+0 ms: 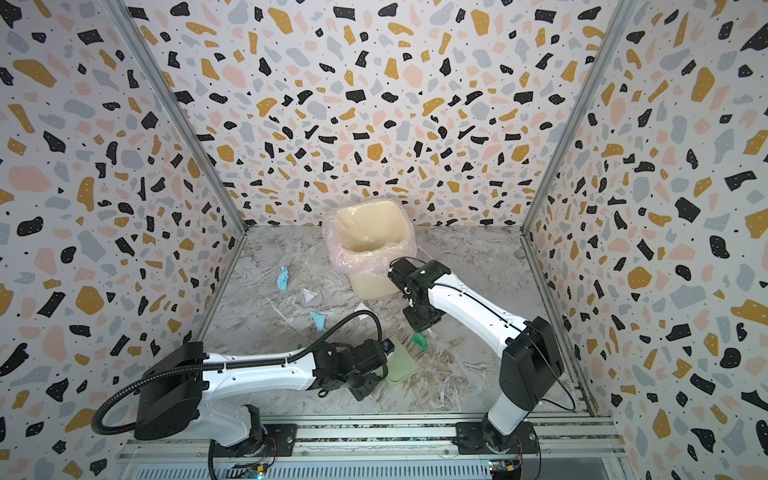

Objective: Sweep away the paper scraps from the table
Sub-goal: 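Sweep the green scrap with the right gripper's brush into the dustpan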

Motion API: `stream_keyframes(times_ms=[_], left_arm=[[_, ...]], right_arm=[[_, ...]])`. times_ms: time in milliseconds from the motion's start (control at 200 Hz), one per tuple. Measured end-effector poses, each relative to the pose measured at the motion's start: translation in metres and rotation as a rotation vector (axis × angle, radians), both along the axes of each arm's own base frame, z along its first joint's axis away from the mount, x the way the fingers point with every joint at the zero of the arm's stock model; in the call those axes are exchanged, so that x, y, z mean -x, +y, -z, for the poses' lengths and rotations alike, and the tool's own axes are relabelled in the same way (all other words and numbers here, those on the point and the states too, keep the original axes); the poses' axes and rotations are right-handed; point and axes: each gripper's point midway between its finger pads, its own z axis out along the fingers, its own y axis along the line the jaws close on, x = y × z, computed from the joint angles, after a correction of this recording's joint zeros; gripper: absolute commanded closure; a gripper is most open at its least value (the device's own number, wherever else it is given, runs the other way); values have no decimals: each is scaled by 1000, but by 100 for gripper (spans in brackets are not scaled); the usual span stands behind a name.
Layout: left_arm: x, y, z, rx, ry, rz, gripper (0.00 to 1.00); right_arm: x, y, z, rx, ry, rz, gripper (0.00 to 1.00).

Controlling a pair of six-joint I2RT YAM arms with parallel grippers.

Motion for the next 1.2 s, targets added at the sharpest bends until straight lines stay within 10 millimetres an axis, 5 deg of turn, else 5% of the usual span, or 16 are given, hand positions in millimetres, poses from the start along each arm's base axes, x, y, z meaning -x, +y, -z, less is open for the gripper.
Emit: stream_keyframes(times_ms=[461, 751, 1196], left_arm=[[-5, -2, 8, -36, -11, 9, 100], [-6, -2, 8, -33, -13, 6, 100], [-16, -9, -44, 122, -111, -21, 100]], right_arm=[[37, 39, -2, -110, 90, -79, 100], [62, 70, -25, -241, 114, -100, 100], [26, 18, -75, -327, -45, 81, 100]])
